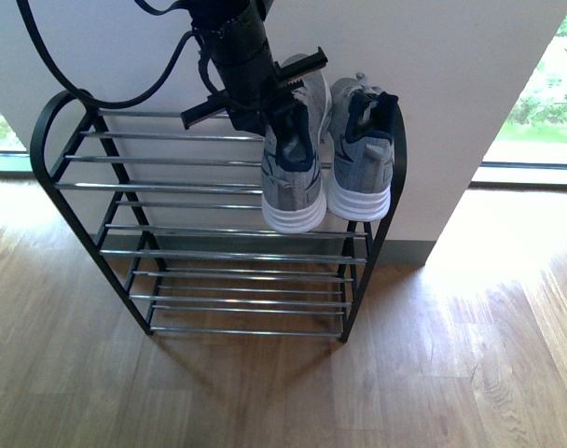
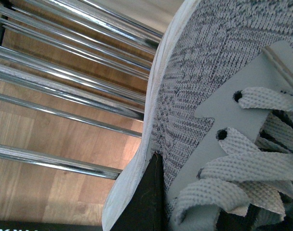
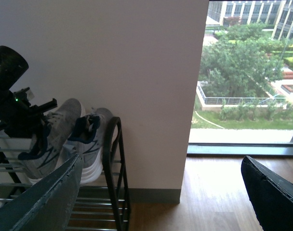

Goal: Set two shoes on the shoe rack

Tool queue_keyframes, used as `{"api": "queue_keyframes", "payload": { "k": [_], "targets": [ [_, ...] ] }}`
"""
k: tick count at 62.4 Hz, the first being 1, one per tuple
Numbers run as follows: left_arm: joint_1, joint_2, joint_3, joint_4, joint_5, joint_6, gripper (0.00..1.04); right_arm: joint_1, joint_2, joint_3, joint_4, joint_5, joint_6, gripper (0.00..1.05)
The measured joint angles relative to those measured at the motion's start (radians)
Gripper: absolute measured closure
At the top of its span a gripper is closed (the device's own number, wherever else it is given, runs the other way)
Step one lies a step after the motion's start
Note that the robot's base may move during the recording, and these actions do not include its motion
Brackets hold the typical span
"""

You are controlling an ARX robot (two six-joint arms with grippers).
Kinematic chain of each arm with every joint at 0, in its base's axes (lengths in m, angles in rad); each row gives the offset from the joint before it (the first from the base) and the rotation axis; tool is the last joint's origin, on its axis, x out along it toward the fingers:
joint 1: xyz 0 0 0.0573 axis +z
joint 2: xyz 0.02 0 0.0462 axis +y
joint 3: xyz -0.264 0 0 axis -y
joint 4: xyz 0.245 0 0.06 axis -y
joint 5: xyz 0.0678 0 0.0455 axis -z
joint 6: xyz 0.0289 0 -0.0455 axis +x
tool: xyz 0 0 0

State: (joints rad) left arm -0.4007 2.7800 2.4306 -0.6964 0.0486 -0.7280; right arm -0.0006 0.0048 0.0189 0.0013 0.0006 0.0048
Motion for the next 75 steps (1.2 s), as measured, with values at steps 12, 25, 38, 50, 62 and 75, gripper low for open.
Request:
{"api": "queue_keyframes", "payload": {
  "k": [12, 25, 38, 50, 62, 75],
  "targets": [
    [0.009, 0.142, 0.269, -0.122, -0.013, -0.027, 1.03, 0.0, 0.0, 0.0, 0.0, 0.0, 0.0, 0.09],
    [0.014, 0.212, 0.398, -0.174, -0.028, -0.047, 1.03, 0.0, 0.0, 0.0, 0.0, 0.0, 0.0, 0.09],
    [0.002, 0.237, 0.448, -0.193, -0.046, -0.041, 1.03, 0.0, 0.0, 0.0, 0.0, 0.0, 0.0, 0.09],
    [0.0, 0.237, 0.453, -0.193, -0.029, -0.06, 0.73, 0.0, 0.0, 0.0, 0.0, 0.0, 0.0, 0.09],
    [0.004, 0.047, 0.165, -0.021, -0.045, -0.1, 0.33, 0.0, 0.0, 0.0, 0.0, 0.0, 0.0, 0.09],
    [0.013, -0.322, -0.232, 0.093, -0.12, -0.113, 0.09, 0.0, 0.0, 0.0, 0.0, 0.0, 0.0, 0.09]
  ]
}}
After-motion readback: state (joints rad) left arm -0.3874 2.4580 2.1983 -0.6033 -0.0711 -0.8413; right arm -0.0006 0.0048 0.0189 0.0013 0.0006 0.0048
